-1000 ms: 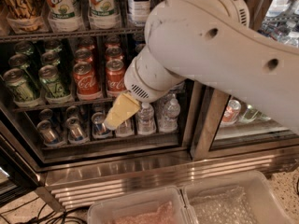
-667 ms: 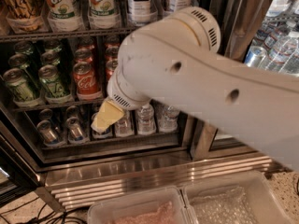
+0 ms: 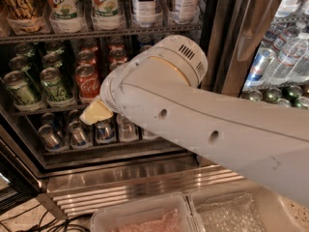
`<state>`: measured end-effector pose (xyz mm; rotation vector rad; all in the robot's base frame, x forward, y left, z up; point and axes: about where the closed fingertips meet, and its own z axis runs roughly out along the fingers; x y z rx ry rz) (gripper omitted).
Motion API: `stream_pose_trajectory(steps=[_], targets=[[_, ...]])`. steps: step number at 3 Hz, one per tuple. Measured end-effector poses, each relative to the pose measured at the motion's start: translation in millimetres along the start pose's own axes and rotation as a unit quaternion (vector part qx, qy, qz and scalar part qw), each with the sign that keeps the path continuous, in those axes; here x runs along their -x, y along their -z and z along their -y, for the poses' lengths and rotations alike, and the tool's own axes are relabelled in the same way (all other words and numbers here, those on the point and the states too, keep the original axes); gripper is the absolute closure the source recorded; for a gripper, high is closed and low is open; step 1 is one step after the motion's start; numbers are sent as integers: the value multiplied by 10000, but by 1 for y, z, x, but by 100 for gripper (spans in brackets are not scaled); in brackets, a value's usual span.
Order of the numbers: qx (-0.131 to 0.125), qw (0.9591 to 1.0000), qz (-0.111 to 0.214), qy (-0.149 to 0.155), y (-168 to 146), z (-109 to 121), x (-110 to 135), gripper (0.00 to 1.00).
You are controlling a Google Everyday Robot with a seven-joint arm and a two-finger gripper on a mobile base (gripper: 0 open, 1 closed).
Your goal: Pick orange can from top shelf of fridge
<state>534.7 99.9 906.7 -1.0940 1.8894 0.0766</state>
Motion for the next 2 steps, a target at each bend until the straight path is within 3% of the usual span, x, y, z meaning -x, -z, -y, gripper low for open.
stream_pose_trajectory(steps=[2], targets=[[60,9996,232,-139,-2,-10,9,0]])
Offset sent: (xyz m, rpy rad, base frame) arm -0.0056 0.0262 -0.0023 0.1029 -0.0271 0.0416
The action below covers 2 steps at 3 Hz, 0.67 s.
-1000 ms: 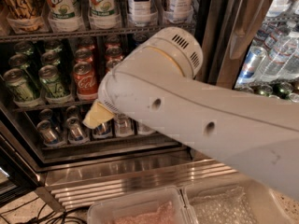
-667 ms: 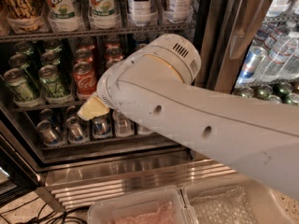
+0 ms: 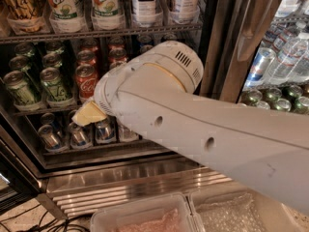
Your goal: Pick orange can from top shelf of fridge
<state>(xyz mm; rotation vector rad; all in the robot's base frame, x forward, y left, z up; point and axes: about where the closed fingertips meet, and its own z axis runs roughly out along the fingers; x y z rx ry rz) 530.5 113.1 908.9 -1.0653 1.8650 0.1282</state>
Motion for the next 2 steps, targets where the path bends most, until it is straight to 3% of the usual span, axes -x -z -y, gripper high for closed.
stream_pose_trajectory(steps=[1,2], targets=[[268,9975,627,178,-4,-36,37,0],[515,9923,1088,296,-4,-64,67,0]])
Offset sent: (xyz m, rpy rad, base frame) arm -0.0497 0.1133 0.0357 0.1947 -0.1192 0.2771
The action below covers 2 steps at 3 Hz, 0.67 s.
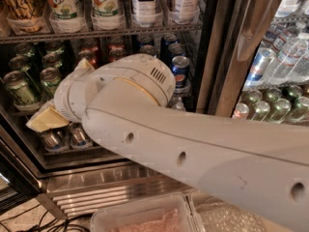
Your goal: Pick orange can from top shelf of fridge
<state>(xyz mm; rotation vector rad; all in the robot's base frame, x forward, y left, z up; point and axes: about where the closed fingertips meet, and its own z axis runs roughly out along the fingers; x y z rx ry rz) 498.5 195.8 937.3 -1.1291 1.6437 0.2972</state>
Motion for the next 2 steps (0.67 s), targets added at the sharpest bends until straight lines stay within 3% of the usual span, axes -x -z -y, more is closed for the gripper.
stream_pose_trajectory(steps=[2], targets=[[-142,9999,72,-36,8,0,4,0]])
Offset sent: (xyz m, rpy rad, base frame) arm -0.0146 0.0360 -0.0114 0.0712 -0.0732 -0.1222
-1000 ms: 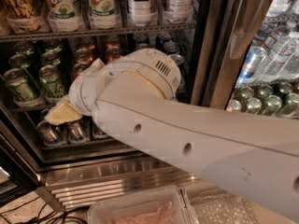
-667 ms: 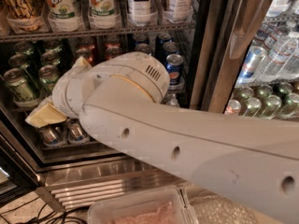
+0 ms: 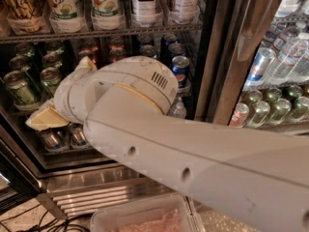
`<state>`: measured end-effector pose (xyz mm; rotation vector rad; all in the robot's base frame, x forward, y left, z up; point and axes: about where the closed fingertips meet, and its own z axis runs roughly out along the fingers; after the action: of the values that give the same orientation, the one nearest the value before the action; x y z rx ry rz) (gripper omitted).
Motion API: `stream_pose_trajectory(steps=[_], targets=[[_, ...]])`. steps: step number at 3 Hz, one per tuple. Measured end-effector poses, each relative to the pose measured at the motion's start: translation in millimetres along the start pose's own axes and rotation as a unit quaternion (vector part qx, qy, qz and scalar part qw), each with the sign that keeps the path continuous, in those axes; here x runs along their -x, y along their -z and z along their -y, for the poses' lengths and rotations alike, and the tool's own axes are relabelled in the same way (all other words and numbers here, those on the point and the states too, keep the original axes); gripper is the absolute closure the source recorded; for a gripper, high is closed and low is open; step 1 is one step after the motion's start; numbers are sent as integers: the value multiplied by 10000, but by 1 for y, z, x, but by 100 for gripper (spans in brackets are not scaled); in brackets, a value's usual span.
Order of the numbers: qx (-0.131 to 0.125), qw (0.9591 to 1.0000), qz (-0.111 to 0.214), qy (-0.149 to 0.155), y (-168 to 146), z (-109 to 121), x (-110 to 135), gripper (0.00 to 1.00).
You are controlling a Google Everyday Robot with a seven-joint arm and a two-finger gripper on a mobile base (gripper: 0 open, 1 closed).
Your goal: Pick orange can from top shelf of fridge
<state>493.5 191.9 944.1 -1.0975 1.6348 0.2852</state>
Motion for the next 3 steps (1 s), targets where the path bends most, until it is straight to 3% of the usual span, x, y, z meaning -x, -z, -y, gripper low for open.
stream_pose_trajectory(steps=[1,2,3], targets=[[-446,9988,211,41,26,14,24,0],[-720,9964,437,-65,36,15,46,0],[-720,9964,437,-65,36,15,46,0]])
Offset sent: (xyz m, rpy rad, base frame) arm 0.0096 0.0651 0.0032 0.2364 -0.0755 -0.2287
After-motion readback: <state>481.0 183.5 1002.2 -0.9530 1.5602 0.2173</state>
